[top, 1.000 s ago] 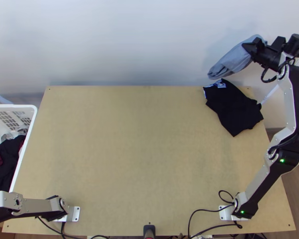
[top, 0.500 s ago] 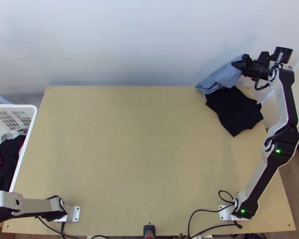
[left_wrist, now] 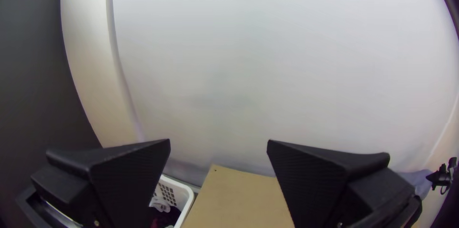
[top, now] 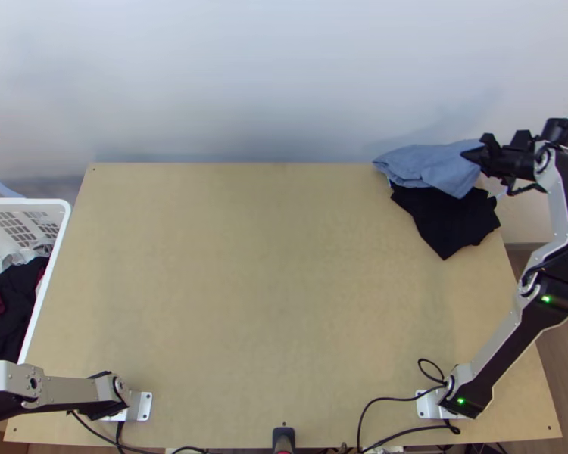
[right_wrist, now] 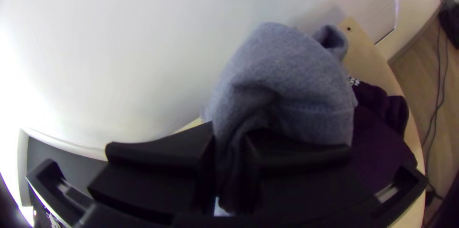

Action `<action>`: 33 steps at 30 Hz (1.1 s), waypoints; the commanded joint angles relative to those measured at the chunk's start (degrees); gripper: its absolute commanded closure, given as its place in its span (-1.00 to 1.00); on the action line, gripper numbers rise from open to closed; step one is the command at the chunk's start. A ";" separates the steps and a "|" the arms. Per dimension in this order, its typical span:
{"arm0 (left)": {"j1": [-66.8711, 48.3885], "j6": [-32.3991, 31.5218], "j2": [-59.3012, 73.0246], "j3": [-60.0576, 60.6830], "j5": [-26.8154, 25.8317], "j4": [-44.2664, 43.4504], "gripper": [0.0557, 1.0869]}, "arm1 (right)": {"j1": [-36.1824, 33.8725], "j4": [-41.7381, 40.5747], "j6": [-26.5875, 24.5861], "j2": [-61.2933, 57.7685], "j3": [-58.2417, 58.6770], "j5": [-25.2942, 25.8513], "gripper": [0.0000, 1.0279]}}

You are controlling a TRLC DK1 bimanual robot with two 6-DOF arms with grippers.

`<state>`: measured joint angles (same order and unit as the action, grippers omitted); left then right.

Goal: Fold the t-shirt

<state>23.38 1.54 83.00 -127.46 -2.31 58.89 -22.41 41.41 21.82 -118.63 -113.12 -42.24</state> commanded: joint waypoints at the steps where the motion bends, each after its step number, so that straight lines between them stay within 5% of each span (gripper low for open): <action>1: -0.88 -0.22 0.58 0.63 0.02 -1.41 -0.91 | -1.49 2.01 -2.49 3.58 2.38 0.31 0.94; 12: -1.75 -0.22 0.93 0.63 0.02 -2.29 -0.91 | -3.34 6.49 -12.07 7.01 12.93 7.70 0.94; 25: -2.19 -0.31 1.29 0.63 0.02 -3.17 -0.91 | -5.80 5.88 -14.27 7.45 16.88 13.59 0.93; 26: -2.19 -0.22 1.29 0.63 -0.07 -3.17 -0.91 | -5.89 5.97 -14.18 7.53 17.14 13.59 0.66; 29: -2.37 -0.31 1.29 0.63 0.02 -3.17 -0.91 | -5.89 5.88 -14.35 7.89 17.94 13.67 -0.97; 33: -2.46 -0.22 1.29 0.63 0.02 -3.26 -0.91 | -6.94 2.10 -13.39 9.64 18.37 15.78 -0.94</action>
<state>21.28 1.54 84.12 -127.15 -2.31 56.45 -27.99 46.22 8.51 -112.88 -95.92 -28.62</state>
